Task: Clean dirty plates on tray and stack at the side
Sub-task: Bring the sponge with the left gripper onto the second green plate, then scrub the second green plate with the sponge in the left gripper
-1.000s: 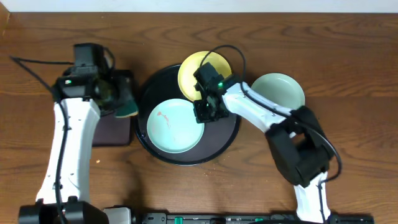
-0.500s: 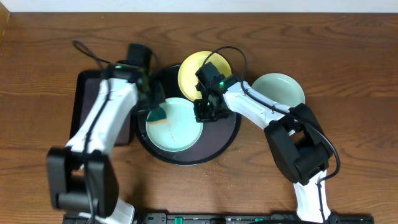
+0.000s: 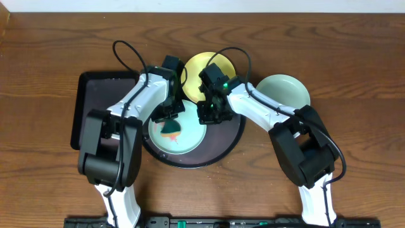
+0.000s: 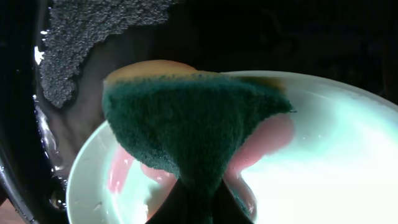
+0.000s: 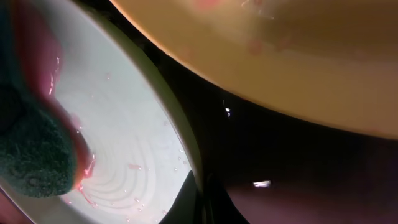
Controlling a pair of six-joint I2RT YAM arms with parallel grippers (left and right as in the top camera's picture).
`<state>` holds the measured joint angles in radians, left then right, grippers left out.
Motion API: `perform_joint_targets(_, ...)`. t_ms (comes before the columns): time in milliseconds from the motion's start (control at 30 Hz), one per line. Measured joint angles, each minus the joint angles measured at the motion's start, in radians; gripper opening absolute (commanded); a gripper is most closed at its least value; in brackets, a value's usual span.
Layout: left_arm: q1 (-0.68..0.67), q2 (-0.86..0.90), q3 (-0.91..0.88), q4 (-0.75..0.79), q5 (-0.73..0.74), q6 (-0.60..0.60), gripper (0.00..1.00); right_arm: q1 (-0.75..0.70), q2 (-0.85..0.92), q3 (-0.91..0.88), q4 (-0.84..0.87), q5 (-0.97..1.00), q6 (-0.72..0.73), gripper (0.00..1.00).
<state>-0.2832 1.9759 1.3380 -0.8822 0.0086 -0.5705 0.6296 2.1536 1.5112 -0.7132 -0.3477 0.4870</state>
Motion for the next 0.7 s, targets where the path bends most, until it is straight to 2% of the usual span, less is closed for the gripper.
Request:
perform_joint_targets(100, -0.002, 0.001, 0.001, 0.003, 0.034, 0.107, 0.07, 0.0, 0.0, 0.0, 0.0, 0.0, 0.0, 0.01)
perform_joint_targets(267, -0.003, 0.007, 0.003, -0.003, 0.183, 0.439, 0.07, -0.001, 0.0, 0.0, 0.0, 0.007, 0.0, 0.01)
perform_joint_targets(433, -0.002, 0.01, 0.003, 0.001, 0.229, 0.55, 0.07, -0.002, 0.0, 0.0, 0.0, 0.007, 0.0, 0.01)
perform_joint_targets(500, 0.0, 0.01, 0.003, 0.002, 0.225, 0.539, 0.07, -0.002, 0.0, 0.0, 0.0, 0.007, 0.0, 0.01)
perform_joint_targets(533, -0.001, 0.01, 0.003, 0.001, 0.212, 0.487, 0.07, -0.002, 0.0, 0.0, 0.0, 0.007, 0.0, 0.01)
perform_joint_targets(700, -0.01, 0.013, 0.018, -0.101, 0.102, 0.111, 0.07, -0.002, 0.0, 0.0, 0.001, 0.006, 0.0, 0.01)
